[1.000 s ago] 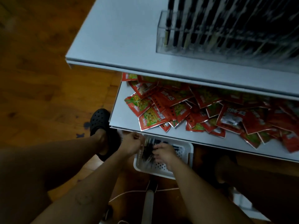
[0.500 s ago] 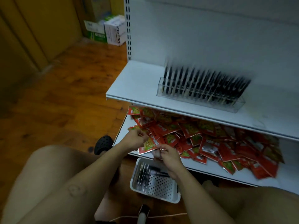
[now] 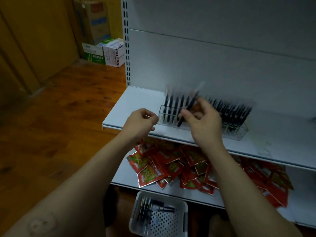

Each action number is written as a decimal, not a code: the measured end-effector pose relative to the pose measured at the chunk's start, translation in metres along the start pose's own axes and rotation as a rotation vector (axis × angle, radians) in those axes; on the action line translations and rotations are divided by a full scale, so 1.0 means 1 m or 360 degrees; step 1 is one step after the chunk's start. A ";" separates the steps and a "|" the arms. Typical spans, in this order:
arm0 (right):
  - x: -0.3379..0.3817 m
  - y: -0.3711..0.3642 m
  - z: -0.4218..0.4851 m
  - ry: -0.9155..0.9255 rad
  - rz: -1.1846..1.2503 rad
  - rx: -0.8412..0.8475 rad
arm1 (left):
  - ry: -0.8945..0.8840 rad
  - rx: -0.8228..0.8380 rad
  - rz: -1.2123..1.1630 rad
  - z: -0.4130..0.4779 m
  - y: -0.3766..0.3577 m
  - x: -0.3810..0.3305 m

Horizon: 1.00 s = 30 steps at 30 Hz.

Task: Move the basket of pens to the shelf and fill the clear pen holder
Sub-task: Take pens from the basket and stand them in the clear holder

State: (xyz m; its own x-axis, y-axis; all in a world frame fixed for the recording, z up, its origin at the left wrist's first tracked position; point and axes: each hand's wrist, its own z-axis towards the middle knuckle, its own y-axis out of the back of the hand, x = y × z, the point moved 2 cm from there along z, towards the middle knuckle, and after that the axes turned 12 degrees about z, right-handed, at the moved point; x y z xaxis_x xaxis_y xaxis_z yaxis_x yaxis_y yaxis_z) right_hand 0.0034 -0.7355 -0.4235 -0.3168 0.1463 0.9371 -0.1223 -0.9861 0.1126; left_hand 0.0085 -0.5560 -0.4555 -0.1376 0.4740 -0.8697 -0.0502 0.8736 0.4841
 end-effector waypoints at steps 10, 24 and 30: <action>-0.008 0.000 0.055 0.0421 -0.0162 -0.0102 | 0.0138 -0.0157 0.0015 0.059 -0.013 0.014; -0.042 -0.010 0.049 0.0324 -0.0394 0.0025 | 0.0183 -0.0092 -0.0053 0.073 -0.029 0.014; -0.037 -0.012 0.038 0.0496 -0.0789 -0.0182 | 0.0176 -0.0089 -0.0086 0.070 -0.028 0.016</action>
State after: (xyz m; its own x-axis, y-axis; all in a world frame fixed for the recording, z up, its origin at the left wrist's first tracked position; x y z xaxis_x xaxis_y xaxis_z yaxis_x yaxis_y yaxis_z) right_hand 0.0523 -0.7321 -0.4467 -0.4550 0.6205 0.6387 -0.4215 -0.7819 0.4594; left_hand 0.0767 -0.5648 -0.4895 -0.2412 0.4090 -0.8801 -0.1151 0.8884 0.4444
